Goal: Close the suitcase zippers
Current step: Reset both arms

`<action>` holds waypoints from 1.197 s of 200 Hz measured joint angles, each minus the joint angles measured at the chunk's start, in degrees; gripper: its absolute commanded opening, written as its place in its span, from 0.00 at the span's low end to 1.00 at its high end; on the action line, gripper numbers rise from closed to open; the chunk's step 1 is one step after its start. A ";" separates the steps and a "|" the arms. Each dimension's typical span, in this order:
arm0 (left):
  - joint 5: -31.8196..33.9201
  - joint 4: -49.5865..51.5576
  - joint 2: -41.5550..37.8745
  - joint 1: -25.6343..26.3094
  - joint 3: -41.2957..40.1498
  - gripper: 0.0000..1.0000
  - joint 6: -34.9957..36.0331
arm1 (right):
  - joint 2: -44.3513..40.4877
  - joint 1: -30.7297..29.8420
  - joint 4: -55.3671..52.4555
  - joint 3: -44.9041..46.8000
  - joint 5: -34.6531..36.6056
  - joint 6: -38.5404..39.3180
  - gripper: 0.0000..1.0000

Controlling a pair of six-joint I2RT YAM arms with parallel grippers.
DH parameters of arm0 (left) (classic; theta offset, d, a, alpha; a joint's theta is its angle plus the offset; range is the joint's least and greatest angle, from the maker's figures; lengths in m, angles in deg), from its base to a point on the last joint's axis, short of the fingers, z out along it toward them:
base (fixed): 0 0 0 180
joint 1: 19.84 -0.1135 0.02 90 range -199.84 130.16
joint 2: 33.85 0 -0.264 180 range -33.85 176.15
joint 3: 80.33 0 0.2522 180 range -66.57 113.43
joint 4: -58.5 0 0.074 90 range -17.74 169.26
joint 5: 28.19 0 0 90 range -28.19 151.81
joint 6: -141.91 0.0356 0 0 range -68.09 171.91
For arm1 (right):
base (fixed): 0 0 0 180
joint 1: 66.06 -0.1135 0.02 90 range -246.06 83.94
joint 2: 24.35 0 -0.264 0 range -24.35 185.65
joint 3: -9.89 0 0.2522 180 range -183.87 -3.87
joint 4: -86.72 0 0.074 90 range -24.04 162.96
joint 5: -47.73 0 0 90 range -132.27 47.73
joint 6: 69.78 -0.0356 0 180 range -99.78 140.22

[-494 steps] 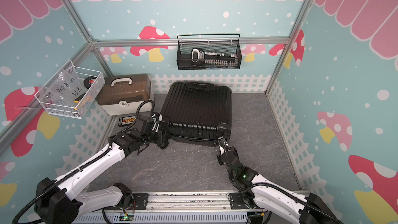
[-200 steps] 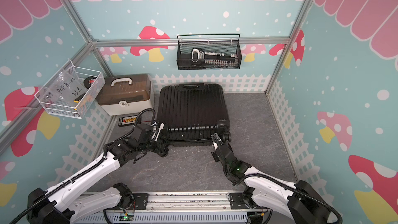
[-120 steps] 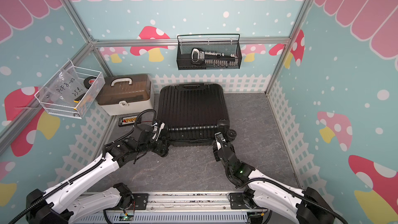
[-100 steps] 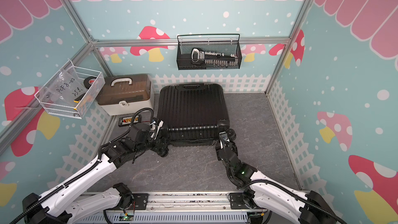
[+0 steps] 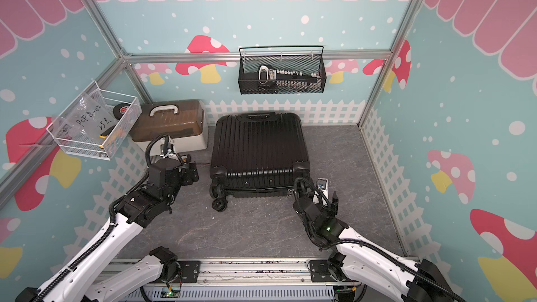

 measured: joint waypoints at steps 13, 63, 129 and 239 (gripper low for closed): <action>0.15 -1.22 0.28 -5.33 -2.03 0.89 -0.61 | 0.28 3.93 0.00 -0.98 -0.42 0.07 0.74; 0.83 -10.27 7.10 -10.58 -9.81 0.89 -1.29 | -0.48 17.68 7.67 -1.53 -6.82 8.85 0.78; -2.27 -35.34 19.17 -10.69 -21.18 0.91 7.93 | 11.34 31.91 29.81 1.77 -21.18 24.20 0.87; -21.07 -79.47 35.47 -16.94 -31.04 0.97 17.84 | 33.20 40.19 61.24 4.44 -42.47 33.07 0.90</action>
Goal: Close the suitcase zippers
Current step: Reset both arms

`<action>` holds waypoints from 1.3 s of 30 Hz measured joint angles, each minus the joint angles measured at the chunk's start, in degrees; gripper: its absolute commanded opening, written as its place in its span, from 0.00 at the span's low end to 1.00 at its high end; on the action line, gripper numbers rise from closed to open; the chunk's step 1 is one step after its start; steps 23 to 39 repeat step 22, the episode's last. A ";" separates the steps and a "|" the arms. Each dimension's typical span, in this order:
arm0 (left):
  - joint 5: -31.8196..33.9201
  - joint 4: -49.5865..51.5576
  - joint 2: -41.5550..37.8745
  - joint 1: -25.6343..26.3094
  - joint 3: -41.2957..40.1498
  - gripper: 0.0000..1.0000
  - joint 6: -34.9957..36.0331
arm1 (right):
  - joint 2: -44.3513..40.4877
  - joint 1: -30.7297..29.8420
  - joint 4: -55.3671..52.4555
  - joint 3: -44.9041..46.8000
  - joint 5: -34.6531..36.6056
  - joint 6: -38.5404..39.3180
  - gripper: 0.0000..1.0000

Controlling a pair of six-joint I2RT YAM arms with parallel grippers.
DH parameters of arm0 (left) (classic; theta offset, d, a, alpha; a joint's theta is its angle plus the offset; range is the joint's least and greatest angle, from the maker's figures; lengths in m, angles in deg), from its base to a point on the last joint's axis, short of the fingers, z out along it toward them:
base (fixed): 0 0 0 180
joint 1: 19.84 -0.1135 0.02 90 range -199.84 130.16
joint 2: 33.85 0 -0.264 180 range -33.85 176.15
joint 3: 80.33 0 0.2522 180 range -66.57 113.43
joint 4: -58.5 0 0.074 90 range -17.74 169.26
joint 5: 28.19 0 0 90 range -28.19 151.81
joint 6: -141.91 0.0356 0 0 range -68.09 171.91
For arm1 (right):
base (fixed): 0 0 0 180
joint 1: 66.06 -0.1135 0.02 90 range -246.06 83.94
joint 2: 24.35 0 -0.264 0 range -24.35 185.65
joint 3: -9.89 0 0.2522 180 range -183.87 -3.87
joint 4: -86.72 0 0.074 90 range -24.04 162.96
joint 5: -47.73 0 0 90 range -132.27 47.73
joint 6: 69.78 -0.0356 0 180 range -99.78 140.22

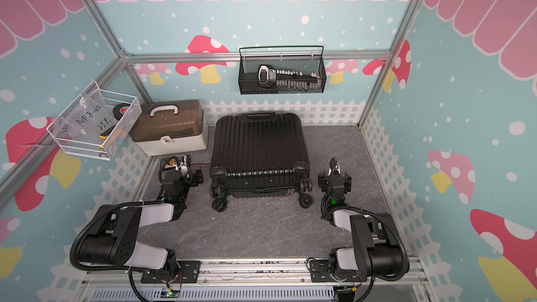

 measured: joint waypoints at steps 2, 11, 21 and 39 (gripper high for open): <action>-0.11 -0.07 1.05 -0.07 -0.50 0.99 -0.57 | 3.74 0.81 3.10 -0.26 -1.14 0.07 0.92; 1.36 -1.49 1.09 -0.33 1.25 1.00 -2.05 | 6.16 1.05 5.70 -1.36 -3.72 0.79 0.99; 0.00 -1.44 1.09 -0.72 1.27 1.00 -2.03 | 6.16 1.05 5.90 -1.40 -3.96 0.83 0.99; -0.02 -1.44 1.09 -0.76 1.27 1.00 -2.05 | 6.16 1.05 5.92 -1.40 -3.96 0.85 0.99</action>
